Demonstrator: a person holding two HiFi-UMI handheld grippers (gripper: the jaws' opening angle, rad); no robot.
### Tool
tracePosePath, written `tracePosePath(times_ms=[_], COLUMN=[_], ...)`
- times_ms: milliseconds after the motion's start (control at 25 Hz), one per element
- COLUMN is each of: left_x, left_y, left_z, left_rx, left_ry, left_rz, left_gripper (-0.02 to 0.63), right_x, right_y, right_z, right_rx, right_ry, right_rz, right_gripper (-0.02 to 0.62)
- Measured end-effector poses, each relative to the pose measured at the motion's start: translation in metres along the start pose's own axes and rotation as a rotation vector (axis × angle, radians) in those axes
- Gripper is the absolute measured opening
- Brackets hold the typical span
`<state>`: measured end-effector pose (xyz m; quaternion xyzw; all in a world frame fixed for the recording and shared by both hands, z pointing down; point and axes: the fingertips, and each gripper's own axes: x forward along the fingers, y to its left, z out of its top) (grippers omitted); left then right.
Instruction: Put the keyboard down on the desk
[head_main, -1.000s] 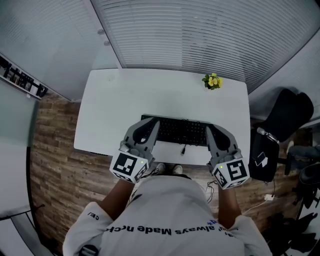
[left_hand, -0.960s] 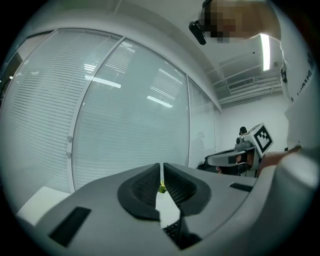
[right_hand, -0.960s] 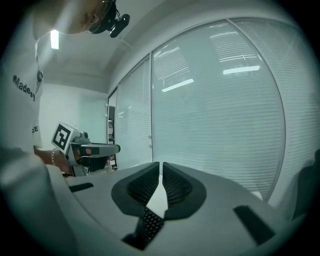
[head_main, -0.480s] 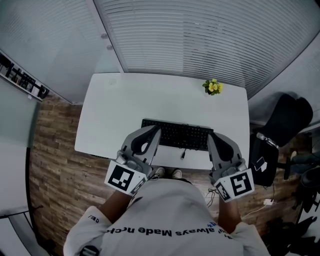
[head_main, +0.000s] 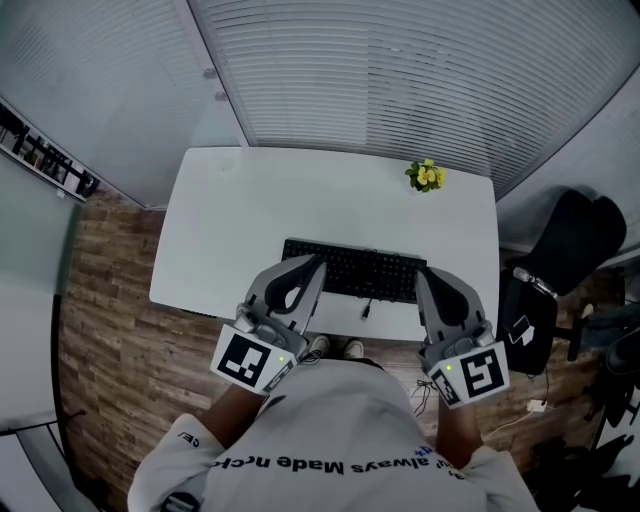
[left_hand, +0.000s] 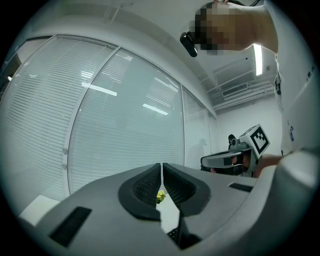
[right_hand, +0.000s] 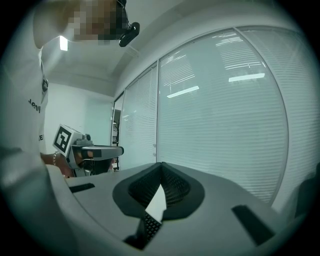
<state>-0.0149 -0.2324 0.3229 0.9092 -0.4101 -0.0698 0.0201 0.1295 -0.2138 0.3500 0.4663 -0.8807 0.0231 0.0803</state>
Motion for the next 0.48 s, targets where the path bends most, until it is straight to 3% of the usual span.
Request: tracePosePath(times_ms=[480], left_x=[0.0061], left_y=[-0.0071], left_z=[0.0004], left_rx=[0.004], left_ry=[-0.011], left_rz=[-0.009], left_gripper=[0.032], right_x=[-0.0064], right_y=[-0.0074], right_z=[0.0041], right_rx=[-0.009], right_ry=[-0.01], right_rz=[-0.014], right_gripper=[0.008])
